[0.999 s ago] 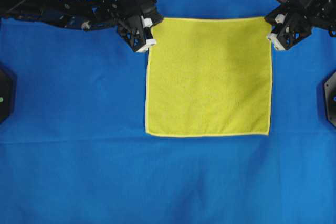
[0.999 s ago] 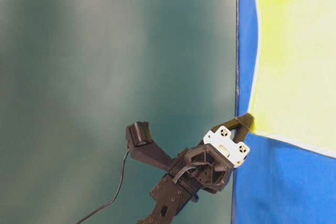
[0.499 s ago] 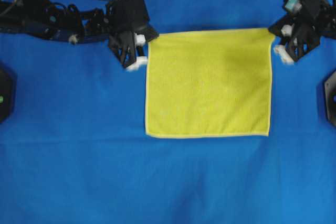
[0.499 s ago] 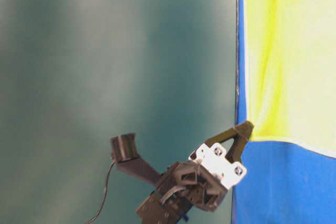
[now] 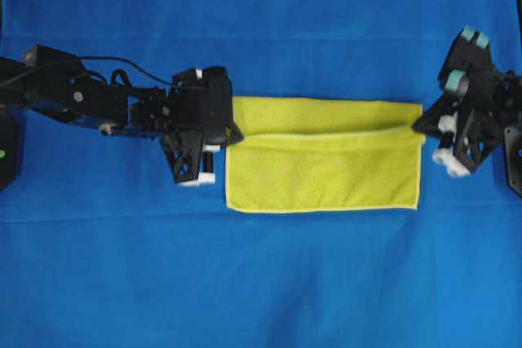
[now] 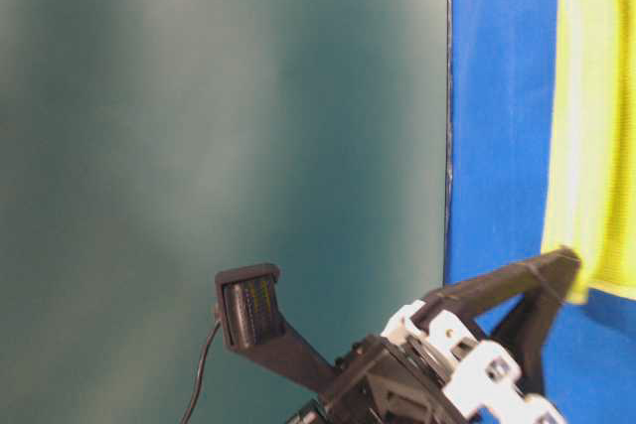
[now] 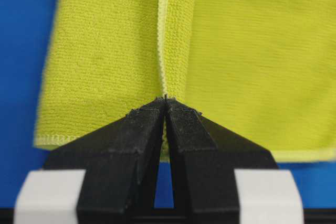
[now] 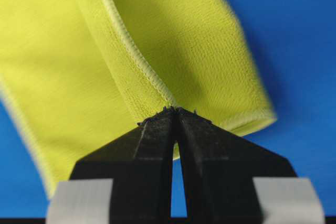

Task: Fold the yellow towel.
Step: 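Lift the far edge and fold it toward the near edge with both grippers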

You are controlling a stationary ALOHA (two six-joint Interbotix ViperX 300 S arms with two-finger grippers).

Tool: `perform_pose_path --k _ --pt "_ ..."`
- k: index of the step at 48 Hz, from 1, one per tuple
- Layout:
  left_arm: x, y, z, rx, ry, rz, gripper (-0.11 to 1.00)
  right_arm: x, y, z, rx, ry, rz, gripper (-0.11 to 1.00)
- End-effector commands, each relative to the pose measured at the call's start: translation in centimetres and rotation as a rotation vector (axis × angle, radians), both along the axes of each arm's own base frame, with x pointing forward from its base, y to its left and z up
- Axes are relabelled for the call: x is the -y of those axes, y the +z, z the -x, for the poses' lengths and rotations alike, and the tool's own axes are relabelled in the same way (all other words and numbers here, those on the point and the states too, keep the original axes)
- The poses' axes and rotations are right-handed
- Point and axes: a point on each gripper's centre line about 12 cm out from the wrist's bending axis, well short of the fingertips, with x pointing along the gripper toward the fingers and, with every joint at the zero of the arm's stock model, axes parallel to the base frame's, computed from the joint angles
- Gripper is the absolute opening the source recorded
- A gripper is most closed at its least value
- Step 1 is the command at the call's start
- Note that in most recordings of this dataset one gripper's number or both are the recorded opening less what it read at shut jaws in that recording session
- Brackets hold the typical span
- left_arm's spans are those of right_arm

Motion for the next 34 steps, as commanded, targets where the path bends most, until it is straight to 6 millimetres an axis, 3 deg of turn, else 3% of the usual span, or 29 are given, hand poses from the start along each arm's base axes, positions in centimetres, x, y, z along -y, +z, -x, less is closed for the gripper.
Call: perform_pose_path --k 1,13,34 --pt "1.7 0.9 -0.4 0.022 -0.023 0.021 0.01 -1.3 0.2 -0.5 0.002 0.033 -0.021 0.03" --pt "5.5 0.5 0.1 -0.013 -0.061 0.081 0.01 -4.1 -0.4 -0.8 -0.030 0.086 -0.076 0.02" --pt "5.9 0.9 -0.6 0.032 -0.065 0.091 0.02 -4.6 -0.4 -0.9 -0.027 0.097 -0.085 0.03"
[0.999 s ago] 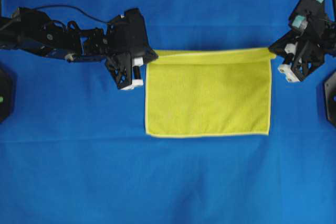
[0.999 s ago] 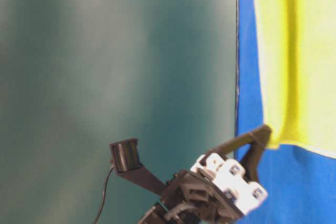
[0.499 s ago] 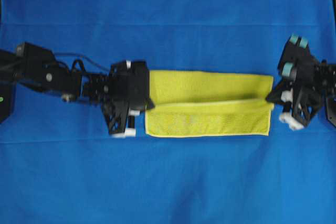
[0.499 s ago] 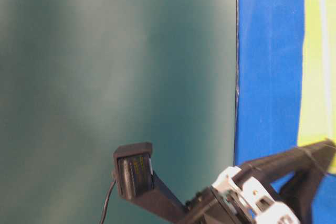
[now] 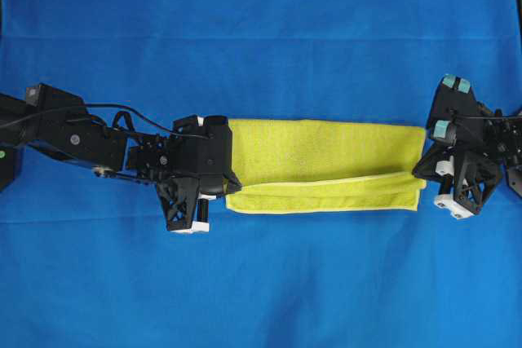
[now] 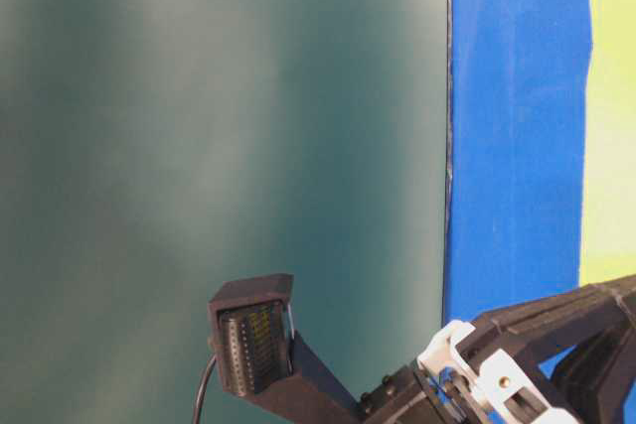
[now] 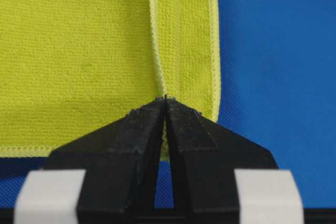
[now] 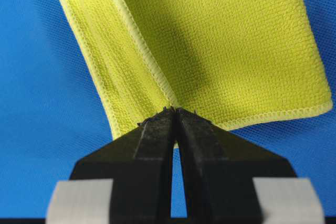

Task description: Fold the yellow towel.

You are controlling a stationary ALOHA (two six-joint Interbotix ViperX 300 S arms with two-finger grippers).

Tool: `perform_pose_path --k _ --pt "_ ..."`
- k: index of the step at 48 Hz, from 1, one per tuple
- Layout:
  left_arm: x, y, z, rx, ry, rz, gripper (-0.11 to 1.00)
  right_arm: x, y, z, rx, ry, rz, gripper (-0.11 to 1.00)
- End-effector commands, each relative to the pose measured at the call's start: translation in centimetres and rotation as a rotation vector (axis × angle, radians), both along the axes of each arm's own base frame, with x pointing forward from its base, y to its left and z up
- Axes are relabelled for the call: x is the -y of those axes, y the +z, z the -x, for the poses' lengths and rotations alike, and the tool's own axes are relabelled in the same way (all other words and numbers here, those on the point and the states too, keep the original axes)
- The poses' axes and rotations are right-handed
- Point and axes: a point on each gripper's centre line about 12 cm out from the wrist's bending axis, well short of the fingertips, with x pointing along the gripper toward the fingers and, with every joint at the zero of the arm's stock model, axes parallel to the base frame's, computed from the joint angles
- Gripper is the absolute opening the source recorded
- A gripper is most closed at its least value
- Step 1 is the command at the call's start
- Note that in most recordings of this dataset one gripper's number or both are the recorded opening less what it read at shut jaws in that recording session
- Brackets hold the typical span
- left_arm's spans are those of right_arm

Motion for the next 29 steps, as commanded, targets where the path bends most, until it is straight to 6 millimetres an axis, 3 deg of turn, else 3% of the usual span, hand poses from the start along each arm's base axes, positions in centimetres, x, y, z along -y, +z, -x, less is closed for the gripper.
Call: perform_pose_path --k 1,8,16,19,24,29 --pt "0.1 1.1 -0.6 0.040 0.000 0.004 0.03 -0.2 0.6 -0.5 0.025 0.000 -0.007 0.03" --pt "0.1 1.2 -0.5 0.040 0.000 0.004 0.23 -0.5 0.9 -0.9 0.054 0.013 -0.012 0.06" --pt "0.1 2.3 -0.6 0.056 -0.011 -0.004 0.51 -1.0 1.7 -1.1 0.064 0.040 -0.009 0.54" --pt "-0.1 3.1 -0.5 0.075 -0.012 -0.007 0.57 -1.0 2.2 -1.0 0.063 0.042 -0.004 0.65" --pt "-0.7 4.4 -0.4 0.105 -0.007 -0.017 0.57 -0.7 3.4 -0.8 0.077 0.061 0.030 0.60" --pt "-2.1 4.4 -0.4 0.106 0.013 -0.036 0.57 0.6 3.7 -0.5 0.087 0.040 0.076 0.61"
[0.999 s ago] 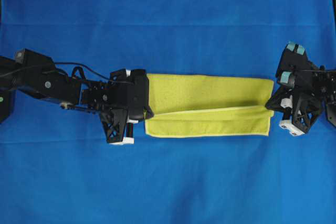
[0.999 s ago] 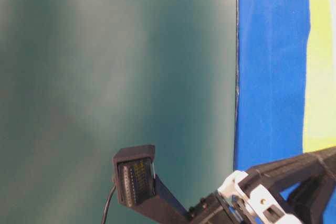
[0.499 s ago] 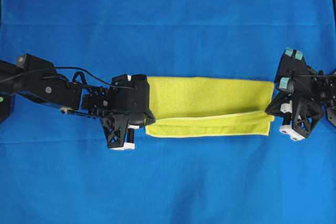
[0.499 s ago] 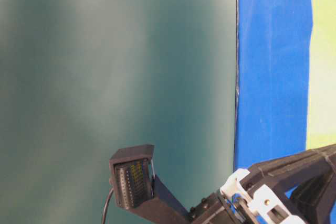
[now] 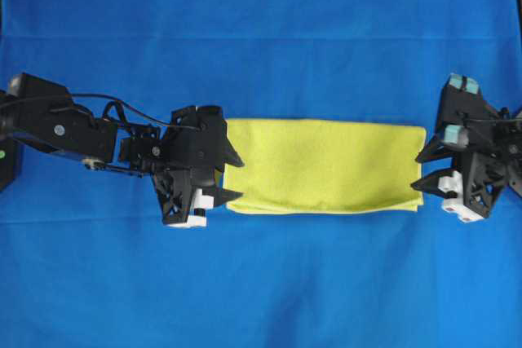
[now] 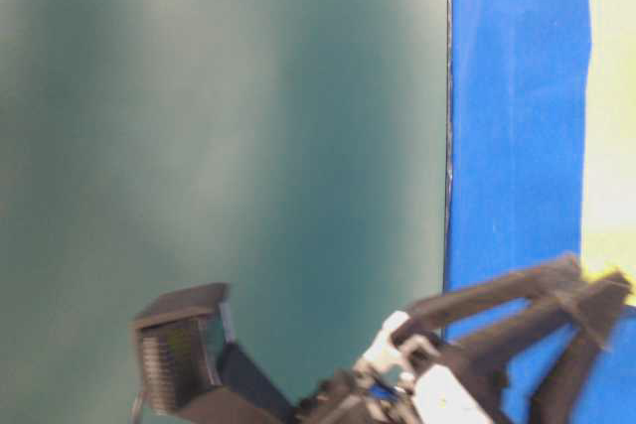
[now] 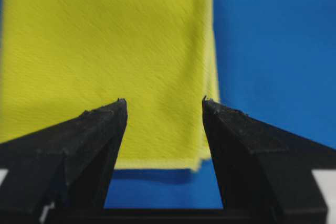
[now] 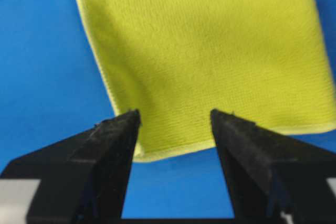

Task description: Fold the yellow towel.

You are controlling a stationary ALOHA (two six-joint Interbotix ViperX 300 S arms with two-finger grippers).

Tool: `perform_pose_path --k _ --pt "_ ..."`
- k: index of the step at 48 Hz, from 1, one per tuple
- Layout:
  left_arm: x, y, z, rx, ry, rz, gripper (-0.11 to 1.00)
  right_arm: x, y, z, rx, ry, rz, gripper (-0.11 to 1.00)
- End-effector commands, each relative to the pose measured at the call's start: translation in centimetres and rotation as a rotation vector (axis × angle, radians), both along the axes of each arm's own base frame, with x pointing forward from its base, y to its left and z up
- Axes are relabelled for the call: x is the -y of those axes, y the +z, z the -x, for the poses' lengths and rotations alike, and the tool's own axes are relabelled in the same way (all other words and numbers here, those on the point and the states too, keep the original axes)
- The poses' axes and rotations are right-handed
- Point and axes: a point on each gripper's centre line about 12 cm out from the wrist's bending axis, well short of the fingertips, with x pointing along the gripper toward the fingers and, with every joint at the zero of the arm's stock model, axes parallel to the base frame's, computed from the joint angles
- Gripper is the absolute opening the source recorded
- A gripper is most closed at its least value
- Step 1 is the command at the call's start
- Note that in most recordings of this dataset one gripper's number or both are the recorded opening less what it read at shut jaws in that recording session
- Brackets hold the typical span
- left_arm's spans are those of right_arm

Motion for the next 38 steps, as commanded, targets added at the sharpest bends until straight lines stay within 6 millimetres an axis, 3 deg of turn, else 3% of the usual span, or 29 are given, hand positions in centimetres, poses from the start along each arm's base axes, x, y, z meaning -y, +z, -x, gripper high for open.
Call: perform_pose_path --k 1,15,27,38 --pt "-1.4 1.5 -0.5 0.044 0.027 -0.009 0.57 1.3 0.9 -0.3 0.033 -0.031 0.033 0.61" --pt "-4.7 0.3 -1.5 0.019 0.099 -0.026 0.57 5.2 -1.0 -0.5 -0.062 -0.141 0.119 0.61" --pt "-6.3 -2.2 -2.2 -0.034 0.139 -0.026 0.57 6.9 -3.5 -0.5 -0.161 -0.178 0.144 0.61" --pt "-6.8 -4.3 -2.2 -0.080 0.149 -0.026 0.57 7.0 -5.0 -0.7 -0.152 -0.168 0.131 0.61"
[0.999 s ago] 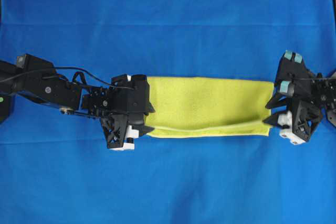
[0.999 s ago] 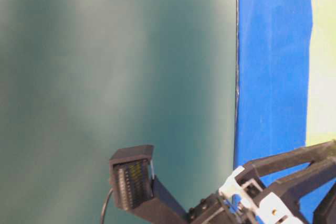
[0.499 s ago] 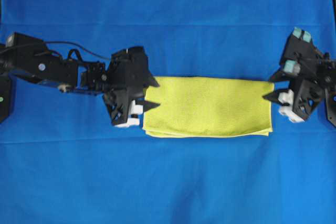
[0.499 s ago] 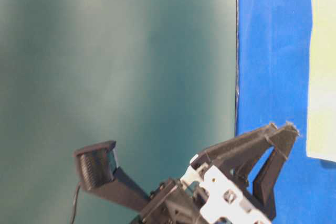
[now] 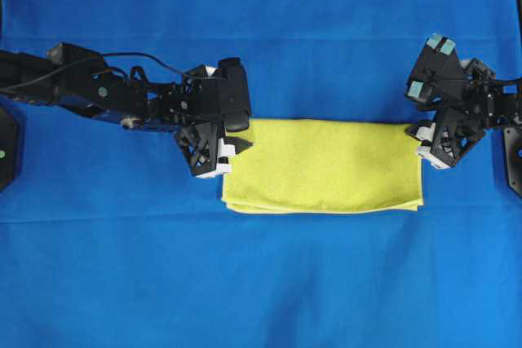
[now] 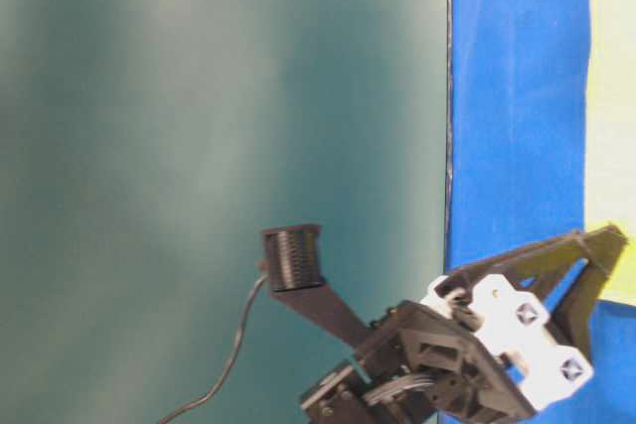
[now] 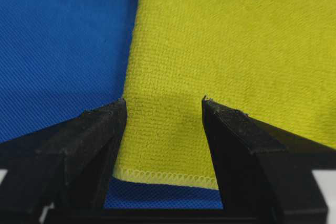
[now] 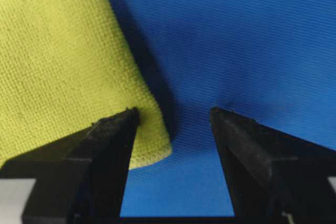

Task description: Fold the yellow towel.

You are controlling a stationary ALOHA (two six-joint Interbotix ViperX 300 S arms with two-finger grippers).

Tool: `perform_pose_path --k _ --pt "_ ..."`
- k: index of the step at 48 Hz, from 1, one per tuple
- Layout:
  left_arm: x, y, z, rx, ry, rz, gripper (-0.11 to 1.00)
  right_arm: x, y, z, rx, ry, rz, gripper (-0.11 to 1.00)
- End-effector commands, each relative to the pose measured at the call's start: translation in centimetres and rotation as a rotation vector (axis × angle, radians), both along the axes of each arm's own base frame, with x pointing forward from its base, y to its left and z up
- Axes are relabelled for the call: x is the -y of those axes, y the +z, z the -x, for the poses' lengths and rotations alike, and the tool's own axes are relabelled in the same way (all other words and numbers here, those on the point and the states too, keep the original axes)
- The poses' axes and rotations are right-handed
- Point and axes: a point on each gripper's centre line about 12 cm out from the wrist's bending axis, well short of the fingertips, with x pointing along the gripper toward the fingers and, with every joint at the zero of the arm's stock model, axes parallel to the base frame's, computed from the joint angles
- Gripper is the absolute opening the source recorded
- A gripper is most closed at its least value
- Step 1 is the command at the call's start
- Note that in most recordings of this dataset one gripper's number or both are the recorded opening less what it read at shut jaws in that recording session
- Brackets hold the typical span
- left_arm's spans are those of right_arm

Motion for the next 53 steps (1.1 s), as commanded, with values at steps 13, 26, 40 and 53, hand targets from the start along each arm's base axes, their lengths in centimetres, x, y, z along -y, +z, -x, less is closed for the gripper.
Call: perform_pose_path --k 13,26,40,53 --pt "0.0 -0.6 -0.3 -0.002 -0.002 -0.001 0.56 -0.1 -1.2 -0.5 0.015 0.002 -0.022 0.61" --pt "0.1 -0.5 -0.3 -0.018 -0.003 0.002 0.49 -0.1 -1.2 -0.5 0.014 -0.001 -0.022 0.58" --pt "0.2 -1.0 0.2 -0.085 -0.003 0.012 0.03 -0.1 -1.1 -0.5 0.023 0.007 -0.019 0.02" --pt "0.1 -0.7 0.0 -0.083 0.009 0.019 0.03 -0.1 -0.9 -0.6 0.026 -0.003 -0.021 0.02"
